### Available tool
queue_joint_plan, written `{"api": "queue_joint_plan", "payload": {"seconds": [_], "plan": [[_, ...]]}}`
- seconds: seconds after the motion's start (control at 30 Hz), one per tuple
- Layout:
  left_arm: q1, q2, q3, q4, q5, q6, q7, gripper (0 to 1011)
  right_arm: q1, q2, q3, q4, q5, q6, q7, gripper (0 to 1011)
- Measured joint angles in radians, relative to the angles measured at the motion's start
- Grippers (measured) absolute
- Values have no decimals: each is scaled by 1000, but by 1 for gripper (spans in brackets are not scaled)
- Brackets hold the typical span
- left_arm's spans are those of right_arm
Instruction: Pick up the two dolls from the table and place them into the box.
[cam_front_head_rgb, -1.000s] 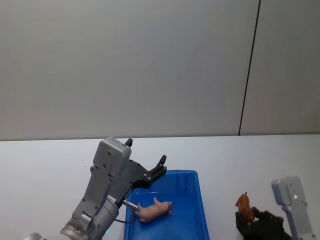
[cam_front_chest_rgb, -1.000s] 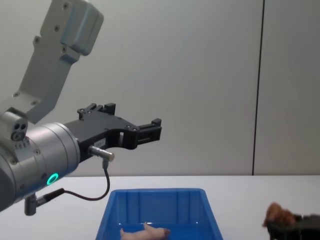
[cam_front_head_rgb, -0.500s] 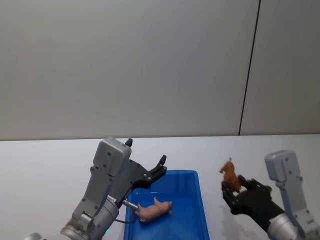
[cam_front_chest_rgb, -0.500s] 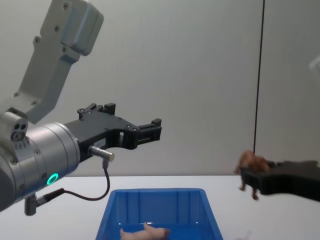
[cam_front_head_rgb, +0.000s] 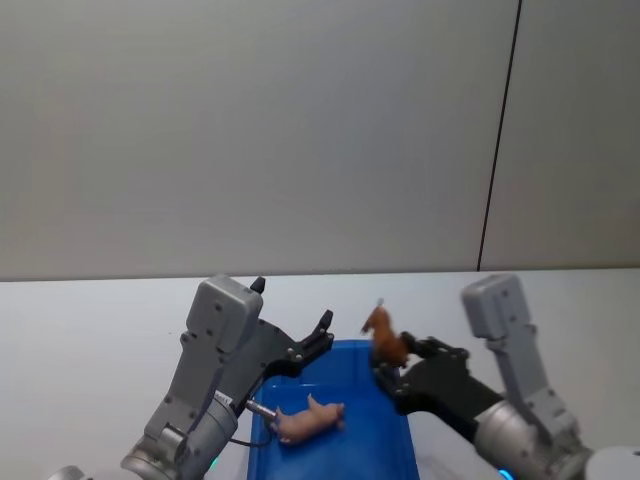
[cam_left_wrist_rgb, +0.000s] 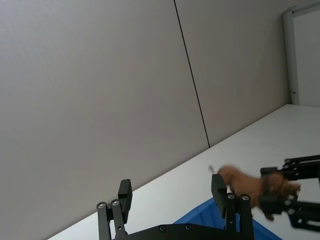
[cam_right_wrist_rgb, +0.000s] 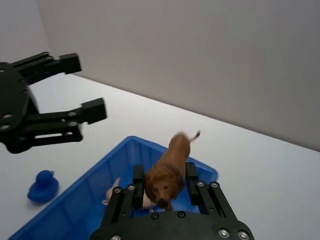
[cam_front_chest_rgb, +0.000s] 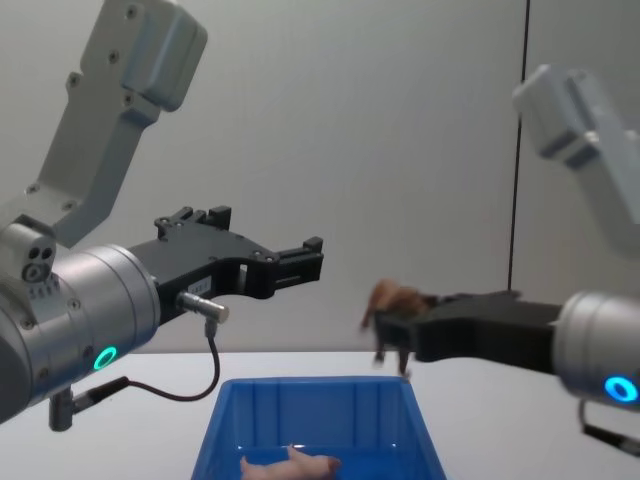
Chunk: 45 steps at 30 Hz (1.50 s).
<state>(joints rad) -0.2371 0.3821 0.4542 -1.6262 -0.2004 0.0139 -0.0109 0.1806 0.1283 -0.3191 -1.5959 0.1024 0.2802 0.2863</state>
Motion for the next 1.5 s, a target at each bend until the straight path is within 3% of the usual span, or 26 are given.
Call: {"api": "queue_joint_plan", "payload": {"seconds": [0.27, 0.3, 0.63, 1.23, 1.5], "plan": [[0, 0, 0, 0, 0, 0, 0, 1000, 35, -34, -29, 64, -18, 6, 57, 666], [0, 0, 0, 0, 0, 0, 0, 1001, 38, -38, -32, 72, -20, 6, 63, 733], [0, 0, 0, 0, 0, 0, 0, 1000, 38, -29, -29, 90, -21, 2, 77, 1000], [0, 0, 0, 0, 0, 0, 0, 1001, -57, 87, 44, 5, 49, -20, 45, 1001], [0, 0, -1, 0, 1, 0, 0, 1000, -82, 117, 63, -19, 67, -25, 36, 1001]]}}
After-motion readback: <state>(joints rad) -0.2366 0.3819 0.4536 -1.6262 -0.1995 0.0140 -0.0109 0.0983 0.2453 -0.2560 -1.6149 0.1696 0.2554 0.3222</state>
